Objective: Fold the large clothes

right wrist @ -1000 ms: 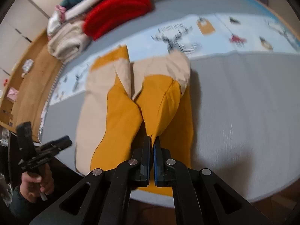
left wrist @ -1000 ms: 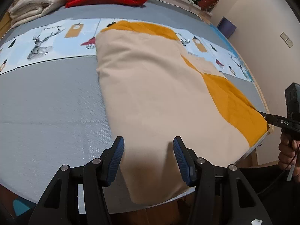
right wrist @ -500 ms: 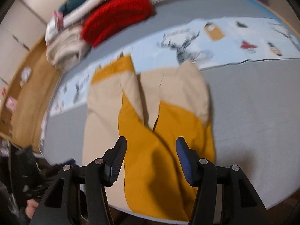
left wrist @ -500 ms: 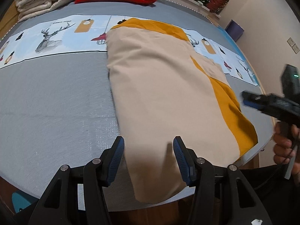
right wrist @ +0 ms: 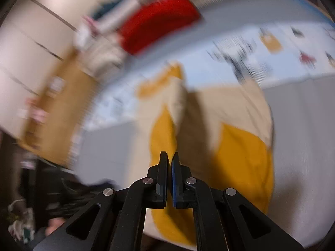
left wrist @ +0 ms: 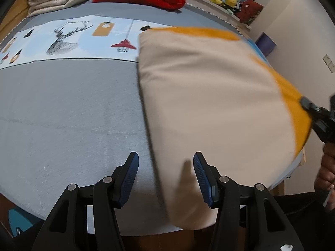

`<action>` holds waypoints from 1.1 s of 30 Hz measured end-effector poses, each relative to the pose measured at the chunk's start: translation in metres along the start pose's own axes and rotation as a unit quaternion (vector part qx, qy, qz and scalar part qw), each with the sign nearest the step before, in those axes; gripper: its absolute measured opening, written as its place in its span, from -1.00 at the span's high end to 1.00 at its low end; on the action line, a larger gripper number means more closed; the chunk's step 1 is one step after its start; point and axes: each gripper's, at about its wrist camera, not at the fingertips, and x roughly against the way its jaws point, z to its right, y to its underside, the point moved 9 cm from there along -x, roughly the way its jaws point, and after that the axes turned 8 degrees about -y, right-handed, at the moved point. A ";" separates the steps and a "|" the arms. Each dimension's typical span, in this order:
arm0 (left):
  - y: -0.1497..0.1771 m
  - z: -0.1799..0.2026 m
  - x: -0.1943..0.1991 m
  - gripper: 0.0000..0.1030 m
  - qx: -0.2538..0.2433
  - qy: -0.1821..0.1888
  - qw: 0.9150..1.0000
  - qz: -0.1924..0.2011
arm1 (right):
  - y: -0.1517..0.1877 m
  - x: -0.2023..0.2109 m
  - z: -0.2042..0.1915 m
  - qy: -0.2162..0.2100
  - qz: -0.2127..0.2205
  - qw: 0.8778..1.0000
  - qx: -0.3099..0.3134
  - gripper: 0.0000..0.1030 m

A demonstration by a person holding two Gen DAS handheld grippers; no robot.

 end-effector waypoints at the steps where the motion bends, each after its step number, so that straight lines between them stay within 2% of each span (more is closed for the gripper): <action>1: 0.000 0.006 0.000 0.03 -0.006 0.005 1.000 0.001 | 0.000 0.018 -0.002 -0.001 0.018 1.000 0.009 0.93; 4: 0.000 0.022 -0.001 0.03 -0.021 0.023 1.000 -0.002 | 0.015 0.053 0.030 0.050 0.024 0.998 -0.012 0.93; 9: 0.013 0.062 -0.012 0.03 -0.062 0.067 0.995 -0.033 | 0.064 0.067 0.106 0.157 -0.049 0.984 -0.070 0.93; 10: 0.019 0.067 -0.018 0.01 -0.077 0.064 0.994 -0.046 | 0.073 0.063 0.117 0.168 -0.067 0.981 -0.077 0.93; 12: 0.040 0.069 -0.039 -0.02 -0.123 0.023 0.988 -0.089 | 0.088 0.055 0.132 0.182 -0.098 0.975 -0.082 0.93; 13: 0.052 0.066 -0.052 -0.10 -0.143 -0.004 0.983 -0.111 | 0.092 0.052 0.137 0.188 -0.110 0.973 -0.079 0.93; 14: 0.059 0.062 -0.059 -0.14 -0.147 -0.017 0.981 -0.126 | 0.098 0.046 0.142 0.200 -0.128 0.969 -0.074 0.93; 15: 0.058 0.060 -0.059 -0.15 -0.135 -0.013 0.983 -0.127 | 0.102 0.040 0.146 0.211 -0.143 0.965 -0.068 0.93; 18: 0.056 0.058 -0.052 -0.11 -0.115 0.010 0.985 -0.131 | 0.111 0.028 0.156 0.232 -0.167 0.957 -0.054 0.92; 19: 0.057 0.059 -0.049 -0.04 -0.112 0.019 0.985 -0.133 | 0.109 0.027 0.157 0.231 -0.166 0.957 -0.054 0.90; 21: 0.064 0.061 -0.046 -0.04 -0.117 0.041 0.982 -0.146 | 0.102 0.029 0.153 0.218 -0.152 0.962 -0.059 0.81; 23: 0.076 0.059 -0.054 -0.08 -0.148 0.014 0.975 -0.163 | 0.095 0.034 0.144 0.193 -0.135 0.970 -0.057 0.68; 25: 0.083 0.059 -0.059 -0.09 -0.159 0.003 0.971 -0.181 | 0.094 0.034 0.139 0.173 -0.136 0.974 -0.048 0.37; 26: 0.084 0.060 -0.059 -0.08 -0.159 0.006 0.970 -0.186 | 0.102 0.031 0.142 0.178 -0.159 0.970 -0.042 0.35; 28: 0.078 0.065 -0.052 -0.07 -0.155 0.024 0.971 -0.181 | 0.129 0.022 0.155 0.206 -0.220 0.953 -0.035 0.35; 30: 0.062 0.067 -0.038 -0.03 -0.141 0.048 0.976 -0.158 | 0.150 0.016 0.166 0.231 -0.268 0.935 -0.031 0.35; 33: 0.038 0.063 -0.023 -0.07 -0.099 0.084 0.983 -0.129 | 0.143 0.016 0.161 0.232 -0.259 0.938 -0.018 0.35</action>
